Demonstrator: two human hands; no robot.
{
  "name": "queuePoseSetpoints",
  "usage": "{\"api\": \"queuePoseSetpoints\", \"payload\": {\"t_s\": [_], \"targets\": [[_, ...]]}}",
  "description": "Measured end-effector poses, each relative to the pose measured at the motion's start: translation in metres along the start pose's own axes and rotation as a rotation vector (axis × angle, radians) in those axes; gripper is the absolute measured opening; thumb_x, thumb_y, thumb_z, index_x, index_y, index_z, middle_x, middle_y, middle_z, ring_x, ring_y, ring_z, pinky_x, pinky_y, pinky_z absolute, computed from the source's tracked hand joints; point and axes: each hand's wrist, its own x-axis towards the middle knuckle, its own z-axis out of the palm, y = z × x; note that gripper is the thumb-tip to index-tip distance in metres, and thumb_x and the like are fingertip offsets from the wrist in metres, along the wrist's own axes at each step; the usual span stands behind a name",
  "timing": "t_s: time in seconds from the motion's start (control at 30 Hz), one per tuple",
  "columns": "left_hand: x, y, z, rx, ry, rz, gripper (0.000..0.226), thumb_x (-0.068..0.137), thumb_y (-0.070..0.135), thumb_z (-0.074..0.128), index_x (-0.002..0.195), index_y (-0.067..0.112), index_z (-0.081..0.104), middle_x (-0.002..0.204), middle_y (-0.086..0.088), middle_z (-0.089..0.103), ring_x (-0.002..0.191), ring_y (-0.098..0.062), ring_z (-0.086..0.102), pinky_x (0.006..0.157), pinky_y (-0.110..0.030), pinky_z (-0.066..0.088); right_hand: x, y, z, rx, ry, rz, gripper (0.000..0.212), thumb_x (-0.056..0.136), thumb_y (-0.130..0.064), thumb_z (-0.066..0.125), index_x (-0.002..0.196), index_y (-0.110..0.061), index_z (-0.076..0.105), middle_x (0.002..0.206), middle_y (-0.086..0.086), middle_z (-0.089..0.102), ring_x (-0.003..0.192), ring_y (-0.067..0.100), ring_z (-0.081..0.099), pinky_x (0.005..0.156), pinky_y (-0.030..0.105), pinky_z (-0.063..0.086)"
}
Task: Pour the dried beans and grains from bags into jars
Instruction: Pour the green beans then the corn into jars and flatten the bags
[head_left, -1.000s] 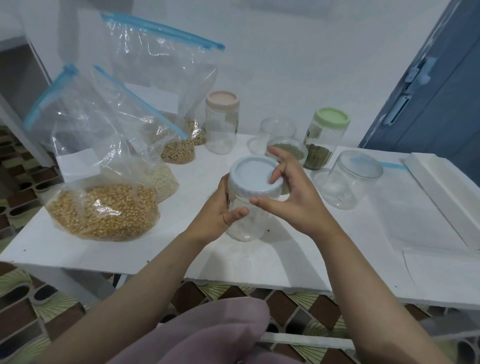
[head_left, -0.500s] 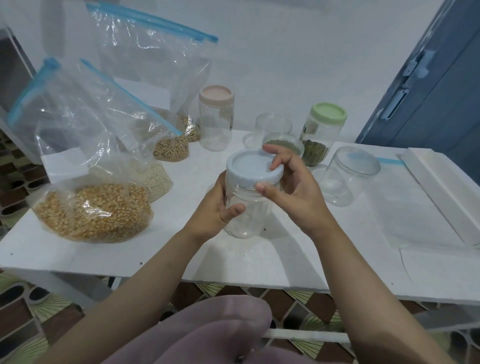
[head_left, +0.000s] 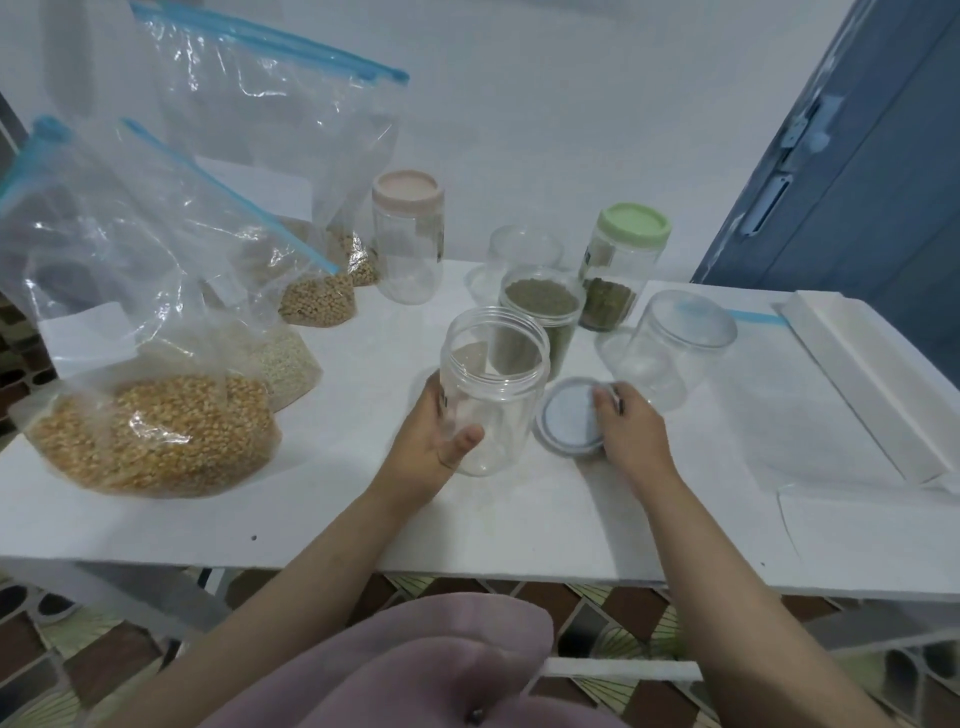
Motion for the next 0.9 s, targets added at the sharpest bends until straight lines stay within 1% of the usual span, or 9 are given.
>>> {"api": "queuePoseSetpoints", "payload": {"t_s": [0.1, 0.17, 0.27, 0.4, 0.5, 0.57, 0.63, 0.77, 0.9], "targets": [[-0.004, -0.01, 0.003, 0.019, -0.026, -0.035, 0.082, 0.072, 0.079, 0.06, 0.138, 0.038, 0.034, 0.143, 0.023, 0.047, 0.133, 0.005, 0.043, 0.103, -0.009, 0.035, -0.004, 0.009, 0.006, -0.215, -0.003, 0.054, 0.023, 0.099, -0.036, 0.052, 0.103, -0.017, 0.065, 0.1, 0.005, 0.063, 0.098, 0.031, 0.06, 0.071, 0.033, 0.039], [-0.002, -0.014, 0.003, 0.014, -0.031, -0.046, 0.085, 0.072, 0.078, 0.061, 0.14, 0.036, 0.032, 0.148, 0.01, 0.045, 0.137, -0.002, 0.042, 0.109, -0.016, 0.034, -0.006, 0.007, 0.01, -0.378, 0.04, 0.042, 0.025, 0.098, -0.039, 0.055, 0.112, -0.021, 0.064, 0.119, 0.004, 0.053, 0.098, 0.032, 0.06, 0.072, 0.034, 0.041], [-0.001, -0.014, 0.003, 0.009, -0.035, -0.036, 0.089, 0.074, 0.076, 0.061, 0.145, 0.032, 0.03, 0.15, 0.004, 0.044, 0.14, -0.008, 0.04, 0.115, -0.025, 0.032, -0.005, 0.01, 0.012, -0.364, 0.102, -0.066, 0.027, 0.094, -0.032, 0.063, 0.117, -0.018, 0.062, 0.13, 0.007, 0.042, 0.1, 0.033, 0.059, 0.077, 0.041, 0.048], [-0.002, -0.012, 0.003, 0.002, -0.032, 0.011, 0.093, 0.076, 0.075, 0.059, 0.149, 0.027, 0.027, 0.152, 0.006, 0.04, 0.141, -0.009, 0.038, 0.114, -0.027, 0.035, -0.015, 0.007, 0.005, -0.184, 0.221, -0.258, 0.015, 0.098, -0.022, 0.055, 0.109, -0.016, 0.063, 0.116, 0.001, 0.056, 0.097, 0.028, 0.06, 0.084, 0.048, 0.047], [-0.008, -0.008, -0.002, 0.036, 0.111, -0.019, 0.107, 0.065, 0.089, 0.052, 0.151, 0.032, 0.024, 0.156, 0.01, 0.032, 0.138, -0.006, 0.04, 0.108, -0.029, 0.041, -0.035, -0.027, -0.013, -0.02, 0.29, -0.501, 0.014, 0.095, -0.017, 0.052, 0.096, -0.015, 0.065, 0.098, -0.009, 0.058, 0.087, 0.016, 0.057, 0.078, 0.047, 0.05], [-0.017, 0.007, -0.005, 0.069, 0.233, -0.007, 0.099, 0.065, 0.094, 0.043, 0.146, 0.04, 0.028, 0.154, 0.012, 0.032, 0.135, 0.0, 0.041, 0.103, -0.025, 0.041, -0.052, -0.059, -0.025, 0.045, 0.267, -0.653, 0.013, 0.095, -0.015, 0.053, 0.094, -0.014, 0.065, 0.092, -0.009, 0.06, 0.085, 0.011, 0.054, 0.078, 0.033, 0.047], [-0.024, 0.028, -0.008, 0.087, 0.355, 0.05, 0.087, 0.075, 0.088, 0.039, 0.143, 0.035, 0.036, 0.147, 0.005, 0.04, 0.131, -0.002, 0.045, 0.103, -0.03, 0.043, -0.067, -0.093, -0.03, 0.096, 0.206, -0.777, 0.013, 0.095, -0.015, 0.053, 0.092, -0.013, 0.065, 0.088, -0.008, 0.061, 0.083, 0.009, 0.052, 0.076, 0.022, 0.042], [-0.034, 0.076, -0.03, 0.134, 0.614, 0.192, 0.048, 0.094, 0.06, 0.039, 0.131, 0.03, 0.047, 0.13, 0.01, 0.05, 0.125, -0.012, 0.05, 0.101, -0.038, 0.046, -0.078, -0.148, -0.004, 0.202, 0.09, -0.916, 0.014, 0.095, -0.015, 0.053, 0.093, -0.011, 0.066, 0.088, -0.005, 0.064, 0.083, 0.011, 0.055, 0.076, 0.025, 0.044], [-0.047, 0.11, -0.078, 0.263, 0.742, 0.345, 0.035, 0.101, 0.039, 0.04, 0.13, 0.021, 0.046, 0.128, 0.002, 0.05, 0.123, -0.015, 0.049, 0.099, -0.026, 0.042, -0.082, -0.196, 0.039, 0.361, 0.073, -0.912, 0.013, 0.095, -0.015, 0.053, 0.093, -0.01, 0.065, 0.088, -0.003, 0.064, 0.082, 0.017, 0.055, 0.073, 0.027, 0.045]]}}
